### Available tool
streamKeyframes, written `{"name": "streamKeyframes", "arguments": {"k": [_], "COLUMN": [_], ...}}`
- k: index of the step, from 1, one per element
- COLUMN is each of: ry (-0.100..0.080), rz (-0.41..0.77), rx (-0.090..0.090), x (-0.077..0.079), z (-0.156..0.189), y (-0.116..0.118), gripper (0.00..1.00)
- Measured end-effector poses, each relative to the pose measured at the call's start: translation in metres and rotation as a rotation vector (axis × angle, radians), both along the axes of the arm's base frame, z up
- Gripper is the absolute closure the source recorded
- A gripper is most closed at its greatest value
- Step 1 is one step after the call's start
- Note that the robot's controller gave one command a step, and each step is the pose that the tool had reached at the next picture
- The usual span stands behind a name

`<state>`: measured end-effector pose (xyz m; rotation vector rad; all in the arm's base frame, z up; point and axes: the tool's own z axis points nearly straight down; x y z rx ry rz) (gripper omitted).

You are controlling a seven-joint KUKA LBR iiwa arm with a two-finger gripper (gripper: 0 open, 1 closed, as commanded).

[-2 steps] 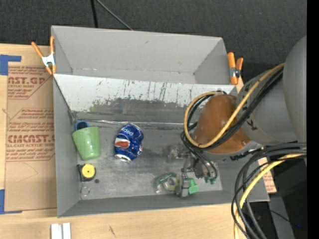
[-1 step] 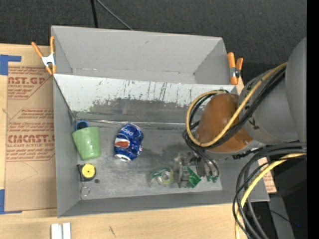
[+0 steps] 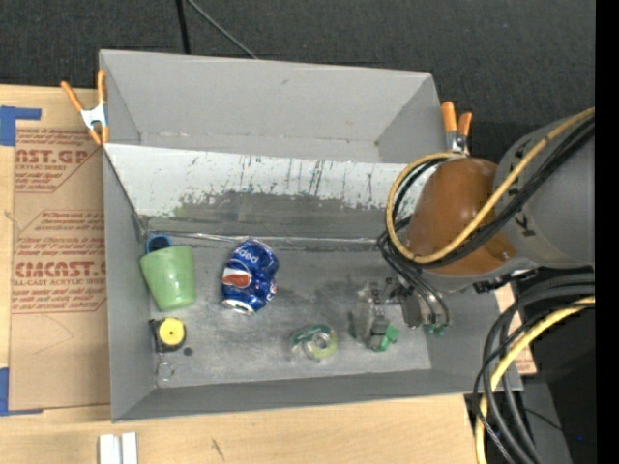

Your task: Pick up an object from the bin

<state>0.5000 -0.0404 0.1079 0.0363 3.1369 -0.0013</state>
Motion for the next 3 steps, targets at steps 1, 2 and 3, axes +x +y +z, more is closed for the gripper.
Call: {"name": "streamKeyframes", "arguments": {"k": [1, 2, 3], "ry": [0.004, 0.004, 0.001], "rz": [0.002, 0.002, -0.192], "rx": [0.001, 0.001, 0.002], "x": [-0.001, -0.001, 0.008], "z": [-0.002, -0.002, 0.044], "y": [0.001, 0.001, 0.004], "gripper": [0.0, 1.0, 1.0]}}
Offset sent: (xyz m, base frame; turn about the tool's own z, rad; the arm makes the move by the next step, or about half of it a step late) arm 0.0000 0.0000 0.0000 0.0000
